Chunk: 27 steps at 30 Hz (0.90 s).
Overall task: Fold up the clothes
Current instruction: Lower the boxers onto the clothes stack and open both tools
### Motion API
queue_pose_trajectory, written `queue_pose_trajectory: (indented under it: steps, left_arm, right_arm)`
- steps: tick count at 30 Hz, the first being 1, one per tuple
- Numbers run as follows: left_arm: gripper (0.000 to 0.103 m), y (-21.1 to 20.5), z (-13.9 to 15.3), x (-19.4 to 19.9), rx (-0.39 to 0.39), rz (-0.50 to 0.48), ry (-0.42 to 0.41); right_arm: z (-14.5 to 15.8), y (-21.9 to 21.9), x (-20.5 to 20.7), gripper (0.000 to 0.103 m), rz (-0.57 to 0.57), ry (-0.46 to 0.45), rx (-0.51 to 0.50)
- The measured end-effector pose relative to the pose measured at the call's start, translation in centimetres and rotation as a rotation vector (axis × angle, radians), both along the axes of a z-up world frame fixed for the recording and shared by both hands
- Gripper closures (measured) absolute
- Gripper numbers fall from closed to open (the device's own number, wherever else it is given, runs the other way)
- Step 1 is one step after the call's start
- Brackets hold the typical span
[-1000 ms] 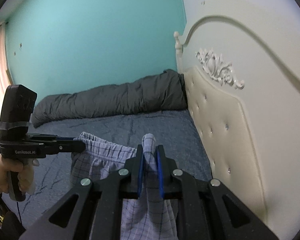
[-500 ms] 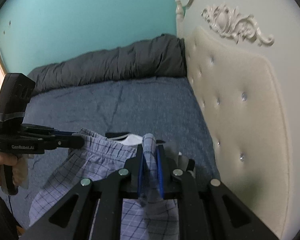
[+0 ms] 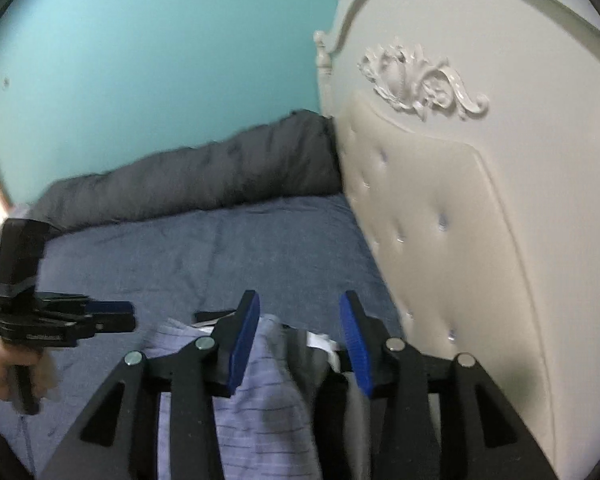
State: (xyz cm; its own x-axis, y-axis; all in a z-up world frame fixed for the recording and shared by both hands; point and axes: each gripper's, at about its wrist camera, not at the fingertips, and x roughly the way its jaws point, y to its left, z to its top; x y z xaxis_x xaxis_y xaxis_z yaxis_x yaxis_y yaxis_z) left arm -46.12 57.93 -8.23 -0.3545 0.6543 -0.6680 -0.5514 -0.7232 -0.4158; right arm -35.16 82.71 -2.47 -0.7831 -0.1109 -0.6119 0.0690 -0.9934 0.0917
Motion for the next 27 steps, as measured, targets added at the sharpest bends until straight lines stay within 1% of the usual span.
queue_pose_trajectory:
  steps: [1,2,3,5,8,12,15,23,27]
  left_arm:
    - [0.069,-0.1,0.4,0.2,0.009,0.000,0.018]
    - [0.070,-0.1,0.6,0.4,0.014,-0.010,0.025]
    - [0.070,0.2,0.6,0.5,0.008,-0.026,0.028]
    - [0.071,0.8,0.6,0.9,-0.003,-0.056,0.034]
    - [0.075,1.9,-0.1,1.2,-0.019,-0.081,0.030]
    - [0.077,2.7,-1.5,0.8,-0.043,-0.073,0.009]
    - [0.078,2.8,-2.6,0.5,-0.044,-0.065,-0.011]
    - [0.078,3.2,-3.5,0.5,-0.056,-0.062,-0.027]
    - [0.078,2.7,-2.9,1.0,-0.055,-0.054,-0.017]
  right_arm:
    - [0.2,-0.2,0.2,0.066,0.025,0.002,-0.007]
    - [0.5,-0.4,0.5,0.080,0.050,0.003,-0.013]
    - [0.3,-0.8,0.4,0.086,0.068,-0.013,0.000]
    - [-0.2,-1.6,0.2,0.092,0.093,-0.051,0.023]
    - [-1.2,-2.2,-0.3,0.095,0.102,-0.114,0.044]
    - [-2.9,-1.8,-1.3,0.095,0.047,-0.169,0.040]
    - [-4.4,-1.4,-1.6,0.095,0.008,-0.220,0.047]
    - [-6.1,0.0,-2.6,0.095,-0.039,-0.263,0.017]
    - [-5.2,0.3,-1.8,0.095,-0.040,-0.229,-0.008]
